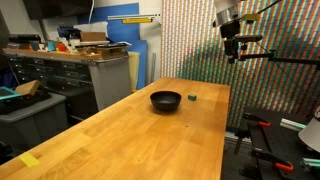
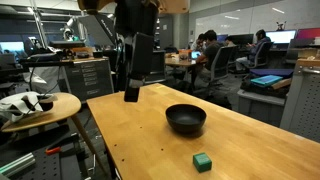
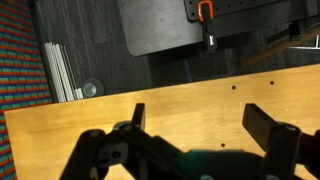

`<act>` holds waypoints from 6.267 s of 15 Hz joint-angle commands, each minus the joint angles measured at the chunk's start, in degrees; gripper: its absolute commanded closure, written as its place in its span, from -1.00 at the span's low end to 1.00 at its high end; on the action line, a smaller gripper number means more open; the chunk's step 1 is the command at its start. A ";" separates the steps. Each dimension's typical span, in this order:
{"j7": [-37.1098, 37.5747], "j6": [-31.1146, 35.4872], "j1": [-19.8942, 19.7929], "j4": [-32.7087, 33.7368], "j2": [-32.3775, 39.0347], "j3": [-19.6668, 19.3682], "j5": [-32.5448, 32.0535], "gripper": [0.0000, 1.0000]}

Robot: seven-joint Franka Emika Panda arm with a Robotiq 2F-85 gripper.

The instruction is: Put the green block in the bowl

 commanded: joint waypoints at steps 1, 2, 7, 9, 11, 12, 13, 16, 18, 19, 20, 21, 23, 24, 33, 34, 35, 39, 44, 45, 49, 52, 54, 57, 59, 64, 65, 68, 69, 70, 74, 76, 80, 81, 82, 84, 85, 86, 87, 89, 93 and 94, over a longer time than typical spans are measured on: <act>0.08 -0.11 0.29 0.17 0.00 -0.24 -0.06 -1.00; 0.08 -0.11 0.29 0.34 0.00 -0.25 -0.06 -1.00; 0.08 -0.11 0.29 0.51 0.00 -0.25 -0.06 -1.00; 0.08 -0.11 0.29 0.51 0.00 -0.25 -0.06 -1.00; 2.82 2.44 0.08 0.66 2.29 0.01 -0.27 -1.00; 4.63 4.27 -0.05 0.67 3.36 0.20 -0.60 -1.00; 7.21 6.98 -0.24 0.80 5.06 0.62 -1.55 -1.00; 11.85 13.20 -0.05 1.96 10.95 1.13 -2.14 -1.00; 14.92 17.15 0.20 2.92 15.16 1.30 -2.32 -1.00; 16.28 19.49 0.37 3.43 17.27 1.26 -2.31 -1.00; 17.38 21.58 0.59 3.89 19.12 1.15 -2.24 -1.00; 18.53 24.78 0.78 4.26 20.93 0.98 -2.65 -1.00; 20.41 29.73 1.24 5.56 24.46 0.50 -3.79 -1.00; 20.93 31.91 1.49 6.22 26.04 0.18 -4.52 -1.00; 16.79 43.94 1.37 11.19 37.40 -1.92 -0.36 -1.00; 15.95 45.26 1.05 11.50 38.37 -1.71 1.00 -1.00; 14.62 46.42 0.53 11.71 39.18 -1.12 3.12 -1.00; 9.73 48.63 -0.75 12.47 41.37 0.49 10.28 -1.00; 4.24 48.86 -2.47 13.32 43.16 2.00 15.40 -1.00; 2.64 48.70 -3.21 13.48 43.55 2.83 16.59 -1.00; -1.57 48.49 -5.23 14.27 45.13 5.13 19.70 -0.75; -3.26 48.41 -5.83 14.65 45.81 5.66 20.16 -0.17; -3.69 48.42 -5.75 14.81 46.12 5.30 19.64 0.17; -3.66 48.56 -5.22 14.69 46.03 4.54 18.75 0.60; -3.53 48.35 -5.00 14.70 45.86 4.30 18.55 0.65; -1.75 47.02 -3.05 15.32 44.42 2.29 16.18 0.65; -1.47 46.48 -2.66 15.78 44.23 1.90 15.54 0.65; -0.13 43.40 -0.78 18.11 43.75 0.27 12.77 0.65; -0.04 42.22 -0.38 19.15 43.51 0.13 12.22 0.65; 0.17 41.05 0.08 20.20 43.40 -0.04 11.63 0.65; 1.88 37.05 2.45 24.63 43.02 -0.70 8.59 0.65; 2.84 35.71 3.80 26.41 42.60 -0.79 6.89 0.65; 2.78 33.50 5.74 29.40 42.08 0.66 5.75 0.65; 2.57 32.93 6.19 29.94 42.08 1.05 5.80 0.65; 2.31 32.42 6.71 30.42 42.17 1.53 5.92 0.65; 2.03 31.25 7.79 31.01 42.41 2.34 5.81 0.65; 1.86 30.61 8.23 31.21 42.49 2.76 5.79 0.65; 1.67 30.20 8.64 31.29 42.56 3.26 5.79 0.65; 1.26 29.64 8.94 31.35 42.64 3.89 5.99 0.65; 0.43 28.92 9.41 31.42 43.11 5.15 6.48 0.65; -1.42 28.12 9.67 31.57 44.82 7.75 7.51 0.65; -1.82 28.05 9.64 31.43 45.31 8.29 7.70 0.65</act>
